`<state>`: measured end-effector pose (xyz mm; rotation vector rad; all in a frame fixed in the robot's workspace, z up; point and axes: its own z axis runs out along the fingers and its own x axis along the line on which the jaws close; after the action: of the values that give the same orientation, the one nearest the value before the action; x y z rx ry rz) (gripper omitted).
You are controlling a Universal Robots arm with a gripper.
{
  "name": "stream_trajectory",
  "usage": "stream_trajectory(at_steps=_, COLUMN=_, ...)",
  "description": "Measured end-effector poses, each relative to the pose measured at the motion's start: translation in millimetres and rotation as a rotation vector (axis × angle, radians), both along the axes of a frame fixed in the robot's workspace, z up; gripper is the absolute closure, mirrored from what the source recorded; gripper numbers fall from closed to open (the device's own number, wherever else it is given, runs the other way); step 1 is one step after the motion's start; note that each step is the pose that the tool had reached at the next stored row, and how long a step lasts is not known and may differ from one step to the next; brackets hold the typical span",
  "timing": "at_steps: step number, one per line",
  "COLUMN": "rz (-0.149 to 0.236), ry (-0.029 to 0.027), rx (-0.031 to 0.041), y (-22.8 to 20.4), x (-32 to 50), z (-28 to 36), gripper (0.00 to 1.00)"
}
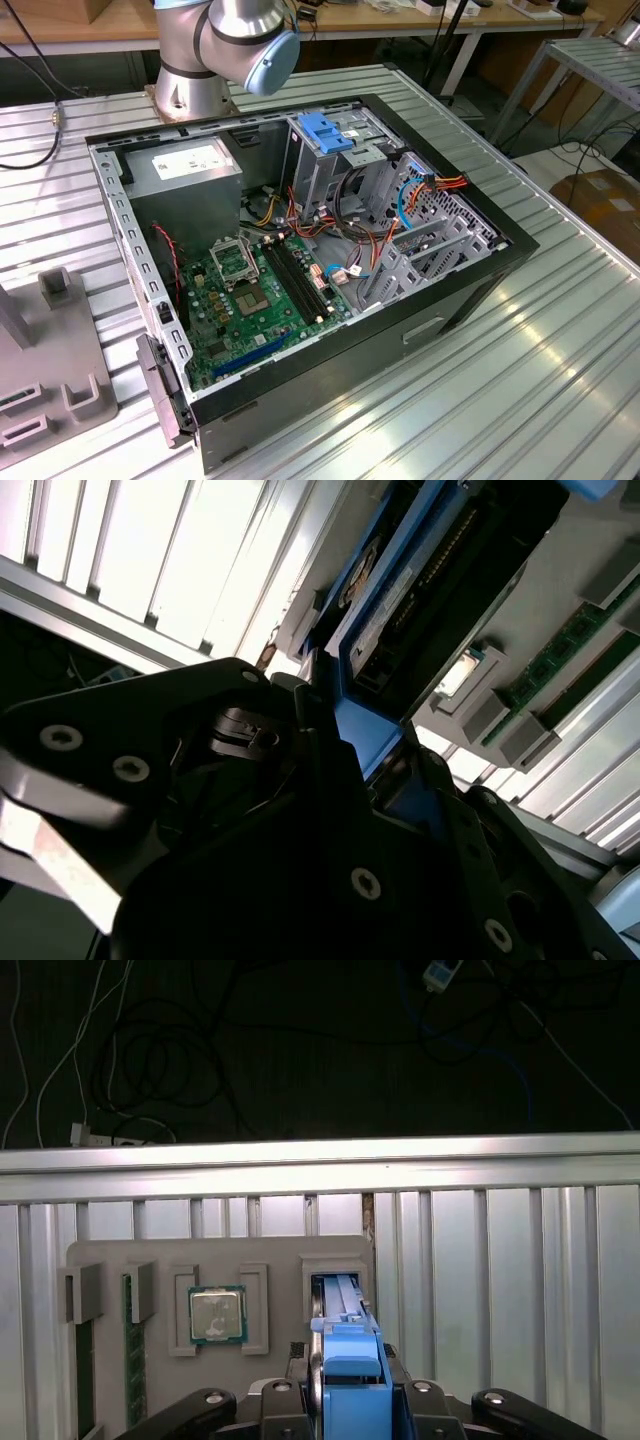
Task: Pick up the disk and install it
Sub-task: 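Pick up the disk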
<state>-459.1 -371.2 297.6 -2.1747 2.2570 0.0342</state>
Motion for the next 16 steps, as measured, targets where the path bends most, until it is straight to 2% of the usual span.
stream_trajectory(at_steps=13, rz=0.0, ry=-0.0001, rx=0.0001, y=0.0, x=0.0, z=18.0, gripper=0.63)
stream_trajectory(at_steps=16, rz=0.0, ry=-0.0001, rx=0.0, y=0.0, x=0.0, z=23.9, gripper=0.63)
